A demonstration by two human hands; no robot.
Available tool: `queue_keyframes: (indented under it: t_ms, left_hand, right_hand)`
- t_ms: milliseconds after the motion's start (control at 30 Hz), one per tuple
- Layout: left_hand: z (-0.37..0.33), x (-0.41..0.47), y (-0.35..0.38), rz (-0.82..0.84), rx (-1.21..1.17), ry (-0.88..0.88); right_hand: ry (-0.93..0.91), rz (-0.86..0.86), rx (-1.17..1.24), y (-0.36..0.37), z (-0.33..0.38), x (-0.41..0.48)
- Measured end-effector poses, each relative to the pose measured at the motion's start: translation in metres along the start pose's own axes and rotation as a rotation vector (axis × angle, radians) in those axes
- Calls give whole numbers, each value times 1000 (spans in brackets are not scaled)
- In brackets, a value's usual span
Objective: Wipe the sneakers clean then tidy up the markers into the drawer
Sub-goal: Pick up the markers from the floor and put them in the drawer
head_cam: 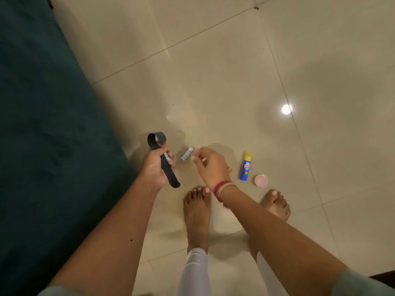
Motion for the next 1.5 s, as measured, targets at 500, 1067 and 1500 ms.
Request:
queue_keyframes:
  t_ms: [500, 1067, 1500]
  left_hand:
    - [3, -8, -1, 89, 37, 56]
    - [30, -6, 41, 71, 451, 174]
    - [61, -21, 48, 312, 511, 5]
  right_hand:
    - [-37, -160, 90, -20, 8, 8]
    - [498, -352, 102, -29, -95, -50]
    - [231, -389, 513, -32, -38, -68]
Point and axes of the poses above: each hand's wrist, its own x-axis towards the middle knuckle, its own y-axis out of the palm, z = x × y, the point moved 7 cm from there along x, towards the middle knuckle, and after that the axes turned 3 degrees about -z, right-handed, at the moved point
